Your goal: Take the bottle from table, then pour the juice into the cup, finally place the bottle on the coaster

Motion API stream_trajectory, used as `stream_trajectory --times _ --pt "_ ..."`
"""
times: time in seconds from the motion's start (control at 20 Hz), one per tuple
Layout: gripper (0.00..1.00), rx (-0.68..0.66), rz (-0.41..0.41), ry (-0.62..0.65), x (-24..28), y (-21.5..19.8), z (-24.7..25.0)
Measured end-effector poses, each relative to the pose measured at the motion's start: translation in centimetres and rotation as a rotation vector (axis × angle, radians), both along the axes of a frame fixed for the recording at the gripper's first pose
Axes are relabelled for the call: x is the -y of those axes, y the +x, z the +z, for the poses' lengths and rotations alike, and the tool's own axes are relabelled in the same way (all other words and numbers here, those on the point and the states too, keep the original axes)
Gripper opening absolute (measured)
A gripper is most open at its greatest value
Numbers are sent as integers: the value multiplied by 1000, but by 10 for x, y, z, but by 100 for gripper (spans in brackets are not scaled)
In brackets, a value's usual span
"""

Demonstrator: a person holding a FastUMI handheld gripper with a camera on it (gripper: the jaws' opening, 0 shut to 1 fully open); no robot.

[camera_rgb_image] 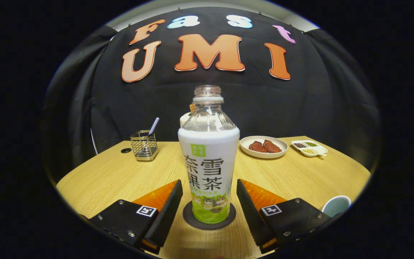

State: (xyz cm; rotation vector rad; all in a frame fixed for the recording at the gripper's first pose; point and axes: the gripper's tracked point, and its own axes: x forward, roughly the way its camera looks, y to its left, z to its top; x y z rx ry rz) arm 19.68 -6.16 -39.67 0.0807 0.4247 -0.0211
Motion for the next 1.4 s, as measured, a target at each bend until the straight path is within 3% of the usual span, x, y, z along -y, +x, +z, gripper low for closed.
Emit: stream_trajectory --times 0.2,0.6,0.9,1.15,1.4 --pt "96 60 -26 -63 6 -19 43" --pt "96 169 0 -168 -5 -68 148" --pt "96 269 0 -125 -42 -113 220" --pt "95 245 74 -57 -67 -146 248" --pt "95 345 117 23 -80 -169 289"
